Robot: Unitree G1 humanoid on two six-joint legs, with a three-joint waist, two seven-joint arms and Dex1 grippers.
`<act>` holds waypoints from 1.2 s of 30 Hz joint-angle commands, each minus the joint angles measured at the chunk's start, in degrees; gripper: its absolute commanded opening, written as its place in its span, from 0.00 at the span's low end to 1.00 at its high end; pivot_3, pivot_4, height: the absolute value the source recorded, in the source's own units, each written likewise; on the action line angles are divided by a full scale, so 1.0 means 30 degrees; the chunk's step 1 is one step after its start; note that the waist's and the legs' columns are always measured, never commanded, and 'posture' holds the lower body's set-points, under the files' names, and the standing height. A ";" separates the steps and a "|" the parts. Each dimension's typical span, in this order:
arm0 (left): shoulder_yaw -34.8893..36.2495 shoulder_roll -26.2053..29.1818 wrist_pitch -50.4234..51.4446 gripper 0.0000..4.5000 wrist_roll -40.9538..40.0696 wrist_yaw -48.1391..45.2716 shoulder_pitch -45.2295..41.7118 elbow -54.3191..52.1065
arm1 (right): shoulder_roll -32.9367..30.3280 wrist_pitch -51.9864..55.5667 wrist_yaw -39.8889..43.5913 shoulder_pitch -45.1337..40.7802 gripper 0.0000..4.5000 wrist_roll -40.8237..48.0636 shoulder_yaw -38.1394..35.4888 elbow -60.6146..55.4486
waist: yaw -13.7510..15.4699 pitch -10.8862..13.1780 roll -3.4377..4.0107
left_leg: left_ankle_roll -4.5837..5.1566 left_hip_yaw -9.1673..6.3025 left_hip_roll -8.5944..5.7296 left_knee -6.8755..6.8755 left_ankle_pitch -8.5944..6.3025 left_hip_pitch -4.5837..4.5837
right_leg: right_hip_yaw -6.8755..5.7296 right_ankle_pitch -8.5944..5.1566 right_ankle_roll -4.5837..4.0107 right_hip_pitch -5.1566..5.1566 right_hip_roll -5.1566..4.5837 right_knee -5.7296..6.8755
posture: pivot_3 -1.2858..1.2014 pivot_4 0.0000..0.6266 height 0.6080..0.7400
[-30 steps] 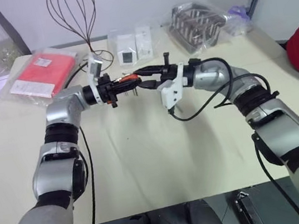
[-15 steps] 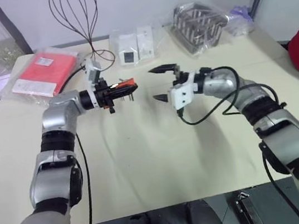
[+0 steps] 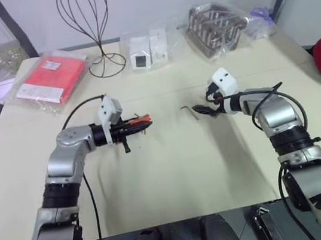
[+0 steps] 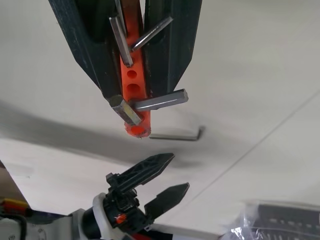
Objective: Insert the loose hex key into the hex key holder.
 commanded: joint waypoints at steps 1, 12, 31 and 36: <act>0.0013 -0.0236 0.0056 0.00 -0.0197 0.1072 0.0581 -0.1336 | 0.0037 0.1074 -0.0026 -0.0495 1.00 0.0252 0.0064 -0.1138 | 0.0130 0.0000 -0.0001 | 0.0000 -0.0002 -0.0003 0.0005 0.0000 -0.0001 | -0.0001 0.0000 0.0000 0.0004 -0.0004 0.0002 | 0.52 0.24 1.00; -0.0630 -0.0611 -0.0010 0.00 -0.0183 0.2444 0.1139 -0.2113 | 0.1570 0.1548 -0.1094 -0.0734 1.00 -0.0230 0.1289 0.0568 | 0.0383 -0.0004 -0.0007 | -0.0002 0.0004 -0.0005 0.0011 0.0001 0.0000 | 0.0000 0.0004 0.0005 0.0008 -0.0008 -0.0004 | 0.52 0.24 1.00; -0.0239 -0.0180 -0.0386 0.00 -0.0444 0.1973 -0.0662 0.0244 | 0.2734 0.0686 -0.0971 -0.0849 0.01 0.1921 -0.1035 0.0416 | 0.0437 -0.0035 -0.0037 | -0.0001 0.0001 -0.0002 0.0016 0.0001 0.0022 | -0.0002 0.0006 0.0002 0.0042 0.0000 -0.0005 | 0.52 0.24 1.00; -0.0379 0.0202 -0.0847 0.00 -0.0497 0.0230 -0.3007 0.2512 | 0.3618 -0.0037 -0.0728 -0.1284 0.01 0.4189 -0.2822 -0.1751 | 0.0382 -0.0026 -0.0030 | -0.0004 0.0000 -0.0001 0.0003 0.0002 -0.0004 | -0.0006 0.0007 0.0005 0.0000 -0.0001 -0.0008 | 0.52 0.24 1.00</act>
